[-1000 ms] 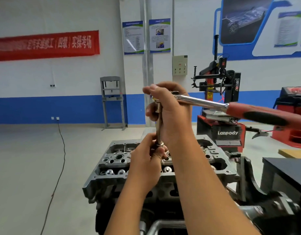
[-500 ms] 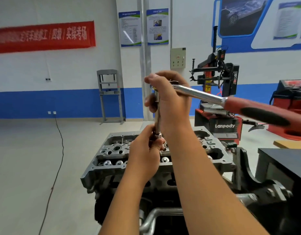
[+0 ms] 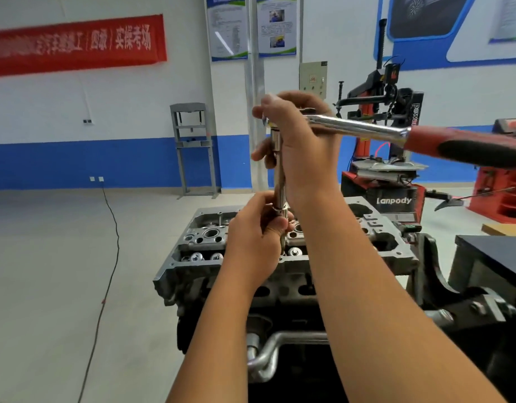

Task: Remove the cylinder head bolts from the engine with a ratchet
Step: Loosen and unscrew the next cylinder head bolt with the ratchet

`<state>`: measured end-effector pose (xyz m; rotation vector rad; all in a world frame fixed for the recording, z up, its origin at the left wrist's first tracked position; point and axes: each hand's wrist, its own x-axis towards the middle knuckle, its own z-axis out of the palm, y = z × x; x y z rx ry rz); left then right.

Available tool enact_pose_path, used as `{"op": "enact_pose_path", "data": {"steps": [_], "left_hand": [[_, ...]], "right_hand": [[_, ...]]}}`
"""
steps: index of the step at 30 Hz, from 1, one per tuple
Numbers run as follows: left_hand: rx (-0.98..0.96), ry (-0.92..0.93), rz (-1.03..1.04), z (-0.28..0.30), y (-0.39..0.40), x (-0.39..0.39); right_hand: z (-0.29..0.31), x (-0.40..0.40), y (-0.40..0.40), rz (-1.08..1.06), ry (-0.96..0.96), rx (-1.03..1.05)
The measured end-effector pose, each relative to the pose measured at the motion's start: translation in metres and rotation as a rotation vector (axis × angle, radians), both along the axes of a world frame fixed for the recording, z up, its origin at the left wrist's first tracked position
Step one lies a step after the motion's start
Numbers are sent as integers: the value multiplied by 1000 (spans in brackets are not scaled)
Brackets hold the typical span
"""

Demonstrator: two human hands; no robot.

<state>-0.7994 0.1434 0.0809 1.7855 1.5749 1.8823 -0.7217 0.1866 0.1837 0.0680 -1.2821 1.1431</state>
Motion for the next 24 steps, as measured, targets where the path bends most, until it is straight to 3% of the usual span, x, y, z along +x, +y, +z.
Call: {"op": "enact_pose_path", "data": {"steps": [3,5,7,10,13,15,18,20,22,24], "left_hand": [[47,-16,21,-1,1,1],[65,-41,14,-1,-1,0],[27,-27,-20,0,-3,-3],[-57,22,-26,0,-4,-2],[-32,-4,20,2,-2,4],[-13,0,43,2,1,7],[28,32,95,2,3,12],[46,41,119,2,1,15],[37,27,84,0,-1,11],[1,2,-17,-1,-4,3]], "right_hand": [[-3,-14,-5,-396,50,167],[-3,-18,-8,-449,-37,174],[-1,-15,-9,-232,-138,95],[1,-3,-3,104,-129,-19],[1,3,2,175,-61,-80],[-1,-1,2,29,5,-76],[-5,-10,-1,-400,101,-5],[-7,-16,-2,-580,63,46],[-4,-17,-5,-492,-47,63],[-1,-14,-8,-169,-116,34]]}}
